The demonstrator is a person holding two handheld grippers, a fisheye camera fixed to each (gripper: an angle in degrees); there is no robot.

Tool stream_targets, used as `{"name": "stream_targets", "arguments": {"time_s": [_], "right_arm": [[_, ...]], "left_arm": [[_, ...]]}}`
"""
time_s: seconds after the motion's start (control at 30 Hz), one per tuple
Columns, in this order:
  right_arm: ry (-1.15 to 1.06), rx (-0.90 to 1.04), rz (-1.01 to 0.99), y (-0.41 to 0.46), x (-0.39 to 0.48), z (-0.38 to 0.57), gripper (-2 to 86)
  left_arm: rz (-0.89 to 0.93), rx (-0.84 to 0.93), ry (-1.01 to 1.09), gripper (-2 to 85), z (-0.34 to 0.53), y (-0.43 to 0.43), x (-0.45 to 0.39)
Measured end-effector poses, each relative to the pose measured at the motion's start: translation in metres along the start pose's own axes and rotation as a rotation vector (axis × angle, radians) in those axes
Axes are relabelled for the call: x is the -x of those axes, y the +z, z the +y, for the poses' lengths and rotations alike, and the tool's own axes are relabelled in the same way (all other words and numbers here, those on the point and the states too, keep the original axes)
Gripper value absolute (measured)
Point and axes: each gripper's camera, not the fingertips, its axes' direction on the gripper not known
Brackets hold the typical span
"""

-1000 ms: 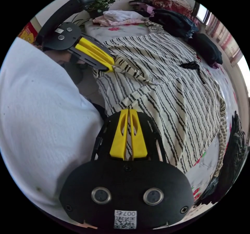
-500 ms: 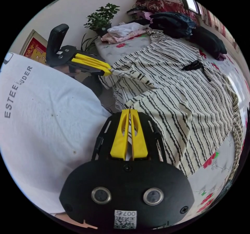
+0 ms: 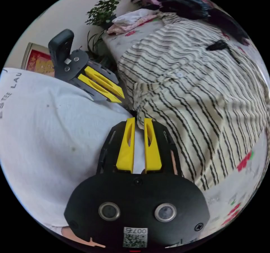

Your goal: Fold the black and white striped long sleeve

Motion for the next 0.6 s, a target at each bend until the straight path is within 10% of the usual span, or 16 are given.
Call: {"name": "stream_targets", "arguments": {"time_s": [0.27, 0.6], "right_arm": [[0.638, -0.209, 0.396, -0.089, -0.127, 0.145, 5.4], [0.744, -0.051, 0.468, -0.063, -0.157, 0.209, 0.6]], "left_arm": [[-0.361, -0.104, -0.745, 9.3, 0.098, -0.067, 0.133], [-0.34, 0.161, -0.831, -0.6, 0.103, -0.048, 0.193]]}}
